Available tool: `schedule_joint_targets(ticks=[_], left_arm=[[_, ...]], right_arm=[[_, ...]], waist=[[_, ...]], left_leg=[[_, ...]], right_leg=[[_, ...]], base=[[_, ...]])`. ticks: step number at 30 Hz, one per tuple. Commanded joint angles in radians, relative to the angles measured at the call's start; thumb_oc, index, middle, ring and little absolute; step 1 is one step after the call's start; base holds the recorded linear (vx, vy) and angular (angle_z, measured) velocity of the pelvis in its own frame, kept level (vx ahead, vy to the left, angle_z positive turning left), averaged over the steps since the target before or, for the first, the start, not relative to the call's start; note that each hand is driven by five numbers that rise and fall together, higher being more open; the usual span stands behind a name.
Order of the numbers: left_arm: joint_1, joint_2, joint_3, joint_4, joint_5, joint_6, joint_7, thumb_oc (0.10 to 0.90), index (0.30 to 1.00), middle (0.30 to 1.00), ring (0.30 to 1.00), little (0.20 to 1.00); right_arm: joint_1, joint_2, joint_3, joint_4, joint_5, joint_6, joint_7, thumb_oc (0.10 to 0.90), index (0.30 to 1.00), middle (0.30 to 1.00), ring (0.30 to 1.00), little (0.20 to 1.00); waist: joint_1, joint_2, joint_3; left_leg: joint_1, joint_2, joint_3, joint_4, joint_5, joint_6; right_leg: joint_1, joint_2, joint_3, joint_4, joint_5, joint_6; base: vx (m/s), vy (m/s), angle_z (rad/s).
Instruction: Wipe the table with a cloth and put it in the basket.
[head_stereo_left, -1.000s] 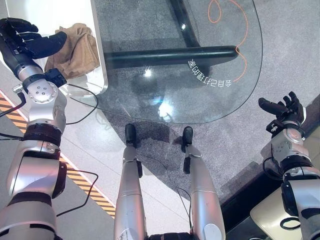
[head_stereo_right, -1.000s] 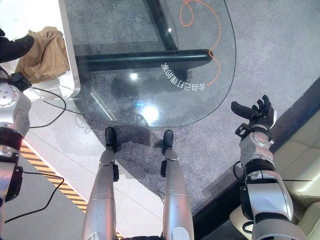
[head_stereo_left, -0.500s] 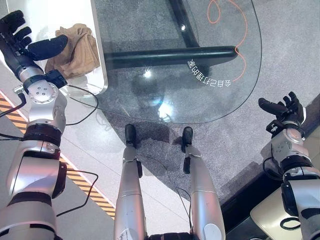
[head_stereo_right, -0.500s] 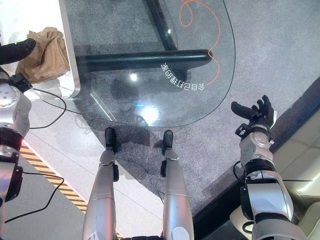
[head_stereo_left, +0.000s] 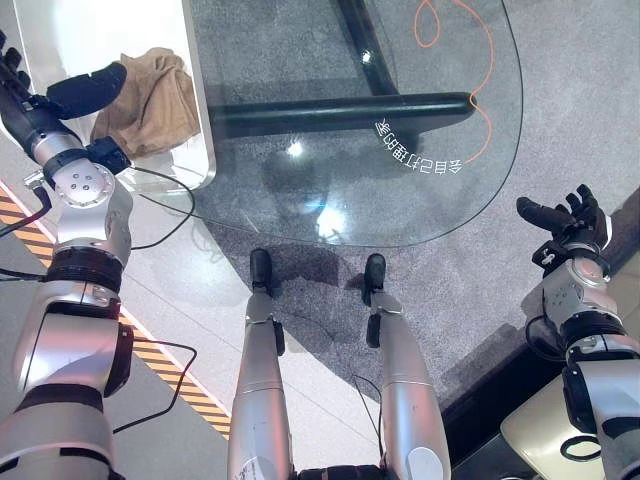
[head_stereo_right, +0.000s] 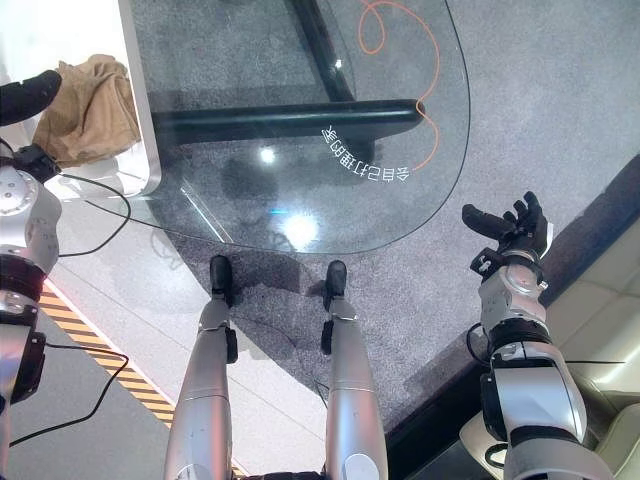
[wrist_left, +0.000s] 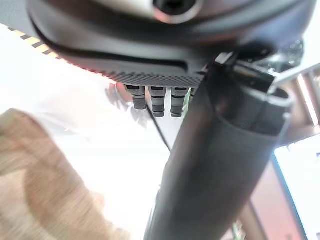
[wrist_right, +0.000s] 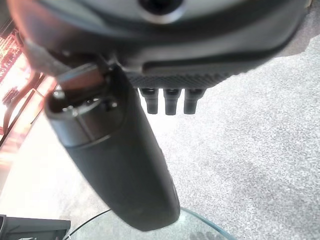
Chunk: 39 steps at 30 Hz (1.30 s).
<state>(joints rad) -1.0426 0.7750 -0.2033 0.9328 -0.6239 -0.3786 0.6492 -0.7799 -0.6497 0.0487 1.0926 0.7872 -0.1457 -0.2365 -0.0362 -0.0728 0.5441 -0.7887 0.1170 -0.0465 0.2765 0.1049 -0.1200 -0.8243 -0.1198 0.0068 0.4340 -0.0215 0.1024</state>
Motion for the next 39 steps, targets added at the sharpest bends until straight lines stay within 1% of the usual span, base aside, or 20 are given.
schedule_joint_targets(ticks=[1, 8, 10, 12, 13, 14, 15, 16, 17, 18, 20, 25, 28, 29, 32, 36, 39], left_arm=[[0.016, 0.080, 0.125, -0.009, 0.023, -0.123, 0.050, 0.800, 0.900, 0.900, 0.900, 0.900], [0.196, 0.048, 0.230, 0.005, -0.019, -0.110, -0.042, 0.800, 0.900, 0.900, 0.900, 0.900], [0.223, 0.046, 0.243, 0.010, -0.027, -0.102, -0.059, 0.800, 0.900, 0.900, 0.900, 0.900], [0.268, 0.036, 0.266, 0.029, -0.033, -0.087, -0.097, 0.800, 0.900, 0.900, 0.900, 0.900], [0.317, 0.027, 0.290, 0.037, -0.053, -0.079, -0.129, 0.800, 0.900, 0.900, 0.900, 0.900], [0.318, 0.027, 0.291, 0.037, -0.053, -0.079, -0.130, 0.800, 0.900, 0.900, 0.900, 0.900], [0.342, 0.019, 0.300, 0.042, -0.062, -0.077, -0.148, 0.800, 0.900, 0.900, 0.900, 0.900], [0.367, 0.011, 0.312, 0.046, -0.063, -0.074, -0.169, 0.800, 0.900, 0.900, 0.900, 0.900], [0.388, 0.003, 0.321, 0.050, -0.061, -0.068, -0.185, 0.800, 0.900, 0.900, 0.900, 0.900], [0.412, -0.010, 0.329, 0.054, -0.068, -0.061, -0.207, 0.800, 0.900, 0.900, 0.900, 0.900], [0.447, -0.033, 0.335, 0.068, -0.075, -0.055, -0.243, 0.800, 0.900, 0.900, 0.900, 0.900], [0.542, -0.079, 0.345, 0.099, -0.094, -0.007, -0.329, 0.800, 0.900, 0.900, 0.900, 0.900], [0.643, -0.135, 0.345, 0.133, -0.040, 0.007, -0.377, 0.800, 0.900, 0.900, 0.900, 0.900], [0.668, -0.149, 0.341, 0.132, -0.039, 0.021, -0.392, 0.800, 0.900, 0.900, 0.900, 0.900], [0.762, -0.215, 0.316, 0.149, 0.040, 0.055, -0.441, 0.800, 0.900, 0.900, 0.900, 0.900], [0.833, -0.257, 0.297, 0.208, 0.109, 0.089, -0.506, 0.800, 0.900, 0.900, 0.900, 0.900], [0.871, -0.286, 0.284, 0.266, 0.185, 0.114, -0.544, 0.800, 0.900, 0.900, 0.900, 0.900]], right_arm=[[0.059, -0.073, 0.000, 0.013, -0.006, -0.079, -0.007, 0.800, 0.900, 0.900, 0.900, 0.900], [0.176, -0.029, -0.029, 0.012, -0.062, -0.072, 0.037, 0.800, 0.900, 0.900, 0.900, 0.900], [0.190, -0.024, -0.031, 0.018, -0.077, -0.069, 0.052, 0.800, 0.900, 0.900, 0.900, 0.900], [0.215, -0.013, -0.034, 0.030, -0.099, -0.073, 0.073, 0.800, 0.900, 0.900, 0.900, 0.900], [0.246, -0.003, -0.039, 0.039, -0.109, -0.078, 0.092, 0.800, 0.900, 0.900, 0.900, 0.900], [0.246, -0.003, -0.039, 0.038, -0.109, -0.079, 0.092, 0.800, 0.900, 0.900, 0.900, 0.900], [0.259, 0.004, -0.042, 0.043, -0.116, -0.079, 0.101, 0.800, 0.900, 0.900, 0.900, 0.900], [0.271, 0.009, -0.045, 0.045, -0.123, -0.080, 0.107, 0.800, 0.900, 0.900, 0.900, 0.900], [0.283, 0.013, -0.048, 0.046, -0.129, -0.075, 0.113, 0.800, 0.900, 0.900, 0.900, 0.900], [0.297, 0.021, -0.050, 0.046, -0.137, -0.071, 0.120, 0.800, 0.900, 0.900, 0.900, 0.900], [0.317, 0.030, -0.054, 0.054, -0.157, -0.062, 0.134, 0.800, 0.900, 0.900, 0.900, 0.900], [0.369, 0.056, -0.063, 0.064, -0.200, -0.031, 0.146, 0.800, 0.900, 0.900, 0.900, 0.900], [0.433, 0.086, -0.079, 0.071, -0.260, -0.013, 0.147, 0.800, 0.900, 0.900, 0.900, 0.900], [0.454, 0.092, -0.081, 0.071, -0.265, -0.007, 0.148, 0.800, 0.900, 0.900, 0.900, 0.900], [0.519, 0.125, -0.094, 0.099, -0.333, 0.017, 0.159, 0.800, 0.900, 0.900, 0.900, 0.900], [0.565, 0.144, -0.098, 0.139, -0.401, 0.048, 0.179, 0.800, 0.900, 0.900, 0.900, 0.900], [0.596, 0.164, -0.099, 0.173, -0.419, 0.082, 0.192, 0.800, 0.900, 0.900, 0.900, 0.900]], waist=[[-0.008, 0.032, -0.026], [0.005, 0.042, -0.078], [0.006, 0.044, -0.086], [0.010, 0.047, -0.100], [0.014, 0.049, -0.113], [0.014, 0.049, -0.113], [0.016, 0.050, -0.120], [0.018, 0.051, -0.127], [0.020, 0.051, -0.134], [0.021, 0.052, -0.142], [0.023, 0.053, -0.155], [0.033, 0.060, -0.195], [0.041, 0.060, -0.230], [0.044, 0.061, -0.240], [0.051, 0.062, -0.288], [0.057, 0.062, -0.340], [0.060, 0.058, -0.383]], left_leg=[[0.016, -0.086, 0.029, 0.077, -0.111, 0.059], [0.087, -0.103, 0.036, 0.031, -0.098, 0.051], [0.099, -0.106, 0.035, 0.022, -0.098, 0.051], [0.123, -0.111, 0.033, 0.006, -0.096, 0.050], [0.148, -0.117, 0.032, -0.011, -0.096, 0.051], [0.146, -0.116, 0.032, -0.015, -0.087, 0.051], [0.160, -0.120, 0.032, -0.020, -0.094, 0.051], [0.171, -0.122, 0.033, -0.031, -0.086, 0.051], [0.186, -0.125, 0.032, -0.035, -0.093, 0.052], [0.199, -0.127, 0.033, -0.048, -0.085, 0.053], [0.228, -0.130, 0.033, -0.062, -0.086, 0.057], [0.308, -0.135, 0.029, -0.107, -0.084, 0.062], [0.390, -0.138, 0.033, -0.161, -0.082, 0.070], [0.415, -0.138, 0.034, -0.178, -0.081, 0.073], [0.508, -0.146, 0.034, -0.227, -0.081, 0.084], [0.602, -0.143, 0.034, -0.272, -0.081, 0.088], [0.663, -0.136, 0.035, -0.293, -0.083, 0.087]], right_leg=[[0.078, 0.101, -0.051, -0.051, -0.052, -0.048], [0.147, 0.089, -0.056, -0.084, -0.058, -0.045], [0.160, 0.088, -0.056, -0.091, -0.059, -0.045], [0.185, 0.084, -0.056, -0.106, -0.058, -0.044], [0.211, 0.081, -0.056, -0.118, -0.058, -0.042], [0.210, 0.082, -0.057, -0.124, -0.050, -0.042], [0.224, 0.081, -0.057, -0.126, -0.057, -0.041], [0.237, 0.080, -0.058, -0.137, -0.049, -0.041], [0.252, 0.077, -0.058, -0.141, -0.057, -0.041], [0.265, 0.075, -0.062, -0.153, -0.048, -0.042], [0.293, 0.073, -0.062, -0.165, -0.049, -0.044], [0.362, 0.063, -0.062, -0.198, -0.040, -0.034], [0.439, 0.047, -0.069, -0.246, -0.024, -0.023], [0.462, 0.044, -0.071, -0.259, -0.019, -0.020], [0.555, 0.035, -0.073, -0.309, -0.004, -0.009], [0.657, 0.033, -0.083, -0.362, 0.008, -0.005], [0.716, 0.032, -0.090, -0.384, 0.016, -0.004]], base=[[0.00, 0.000, 0.00], [0.02, 0.004, 0.00], [0.00, 0.000, 0.00], [0.02, 0.015, 0.00], [0.00, 0.000, 0.00], [0.04, 0.016, -0.03], [0.00, 0.000, 0.00], [0.07, 0.011, -0.02], [0.03, 0.013, 0.01], [0.06, 0.015, 0.02], [0.04, 0.014, 0.05], [0.08, 0.006, 0.07], [0.12, 0.012, 0.03], [0.12, 0.020, 0.01], [0.15, 0.024, 0.09], [0.13, 0.000, 0.09], [0.15, 0.006, 0.08]])
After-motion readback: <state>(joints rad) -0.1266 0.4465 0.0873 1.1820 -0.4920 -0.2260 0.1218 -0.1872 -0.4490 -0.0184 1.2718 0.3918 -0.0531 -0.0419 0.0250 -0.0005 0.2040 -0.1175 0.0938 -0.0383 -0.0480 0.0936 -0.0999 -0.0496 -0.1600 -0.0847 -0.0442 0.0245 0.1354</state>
